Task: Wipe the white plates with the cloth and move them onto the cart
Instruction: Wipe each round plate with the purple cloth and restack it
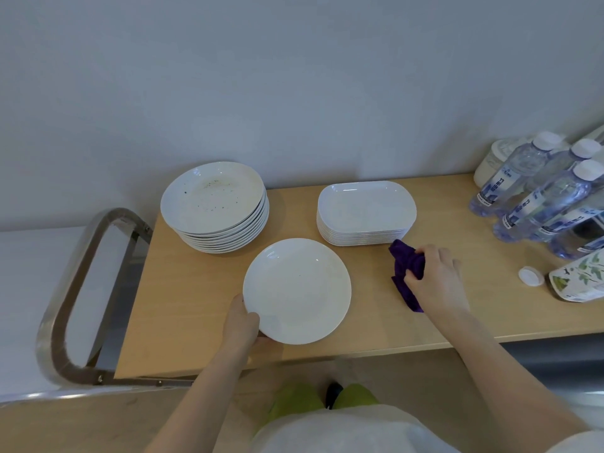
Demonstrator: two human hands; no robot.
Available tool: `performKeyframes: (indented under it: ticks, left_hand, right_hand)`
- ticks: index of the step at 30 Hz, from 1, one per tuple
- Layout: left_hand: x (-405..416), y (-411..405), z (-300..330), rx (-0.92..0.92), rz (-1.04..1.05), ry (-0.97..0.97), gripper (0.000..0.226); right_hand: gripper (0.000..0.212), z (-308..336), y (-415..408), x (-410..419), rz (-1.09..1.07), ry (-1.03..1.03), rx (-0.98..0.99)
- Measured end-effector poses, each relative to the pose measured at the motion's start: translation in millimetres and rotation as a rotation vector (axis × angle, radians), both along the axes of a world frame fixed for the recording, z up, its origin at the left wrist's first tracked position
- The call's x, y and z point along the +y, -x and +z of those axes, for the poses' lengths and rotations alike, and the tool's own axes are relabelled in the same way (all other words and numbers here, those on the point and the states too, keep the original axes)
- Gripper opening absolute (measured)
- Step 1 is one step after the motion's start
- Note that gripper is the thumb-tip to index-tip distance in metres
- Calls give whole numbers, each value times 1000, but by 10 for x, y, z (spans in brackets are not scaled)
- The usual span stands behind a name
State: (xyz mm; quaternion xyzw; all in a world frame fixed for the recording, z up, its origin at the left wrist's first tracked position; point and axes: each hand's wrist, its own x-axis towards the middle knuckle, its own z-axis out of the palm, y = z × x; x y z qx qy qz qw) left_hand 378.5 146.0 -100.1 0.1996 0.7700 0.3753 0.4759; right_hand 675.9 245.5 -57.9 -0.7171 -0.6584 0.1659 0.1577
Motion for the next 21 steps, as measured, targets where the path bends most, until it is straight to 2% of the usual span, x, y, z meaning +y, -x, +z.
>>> performKeyframes:
  ticks: [5,10,14,19,21]
  left_hand:
    - [31,1,32,28,-12,2,33]
    - [70,13,-15,83,-15,64,45]
    - [78,12,-25,109,0,124,48]
    - [24,25,-8,122,27,128,50]
    - [20,55,2,153,55,123,48]
  right_hand:
    - [38,-137,8,-39,62,53,-83]
    - [42,-267,75,-133,182,61,-350]
    - [41,-374,94,-220,128,18,-335]
    - [55,-328,90,-170,54,70,-387]
    - [51,-233,145,-143,73,6,-341]
